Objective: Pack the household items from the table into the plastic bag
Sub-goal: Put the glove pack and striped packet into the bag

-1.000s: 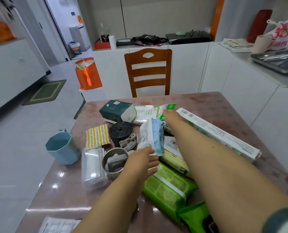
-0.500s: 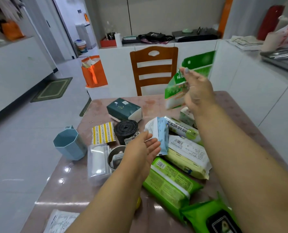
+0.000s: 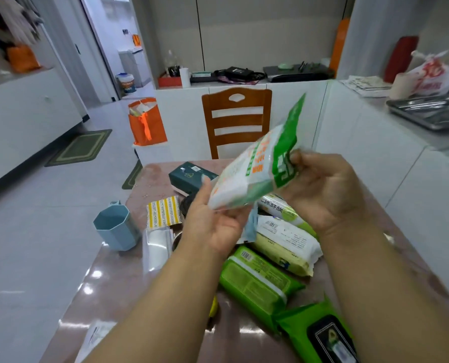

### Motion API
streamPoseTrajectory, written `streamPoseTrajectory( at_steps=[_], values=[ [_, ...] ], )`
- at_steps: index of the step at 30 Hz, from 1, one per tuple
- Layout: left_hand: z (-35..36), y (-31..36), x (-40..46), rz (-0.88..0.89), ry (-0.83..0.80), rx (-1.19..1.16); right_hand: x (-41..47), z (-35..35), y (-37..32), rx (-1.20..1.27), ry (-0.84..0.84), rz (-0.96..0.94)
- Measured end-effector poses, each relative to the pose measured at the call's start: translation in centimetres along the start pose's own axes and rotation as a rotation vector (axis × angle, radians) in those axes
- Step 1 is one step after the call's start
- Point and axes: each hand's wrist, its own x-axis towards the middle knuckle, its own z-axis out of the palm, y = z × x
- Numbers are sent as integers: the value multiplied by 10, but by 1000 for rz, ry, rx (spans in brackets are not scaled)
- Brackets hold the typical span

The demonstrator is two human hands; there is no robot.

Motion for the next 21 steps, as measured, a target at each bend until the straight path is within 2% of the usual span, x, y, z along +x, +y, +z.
streamPoseTrajectory(
  at_steps=[2, 4, 6, 8, 9, 12, 15, 16, 18, 21],
  values=[
    [5, 6, 6, 142, 130, 87, -4, -14, -1, 58, 110, -54],
    [5, 16, 6, 171, 138, 259, 10, -46, -12, 2, 323, -71],
    [6, 30, -1, 135, 94, 456, 28, -66, -17, -107, 430, 119],
    [9, 40, -5, 86, 61, 671, 33, -61, -11, -281, 298, 425],
    [11, 44, -4, 64, 45, 757, 36, -58, -2, -365, 221, 494],
    [15, 64, 9, 62, 32, 905, 50, -47, 16, -670, 182, 456],
    [-2, 105, 39, 242, 253, 998, 66, -51, 23, -637, 135, 325],
    [-13, 117, 50, 337, 362, 1080, 69, -56, 22, -576, 130, 296],
    [-39, 133, 72, 458, 549, 1385, 74, -66, 23, -518, 114, 278],
    [-74, 136, 99, 344, 693, 1785, 79, -80, 33, -480, 121, 299]
  ],
)
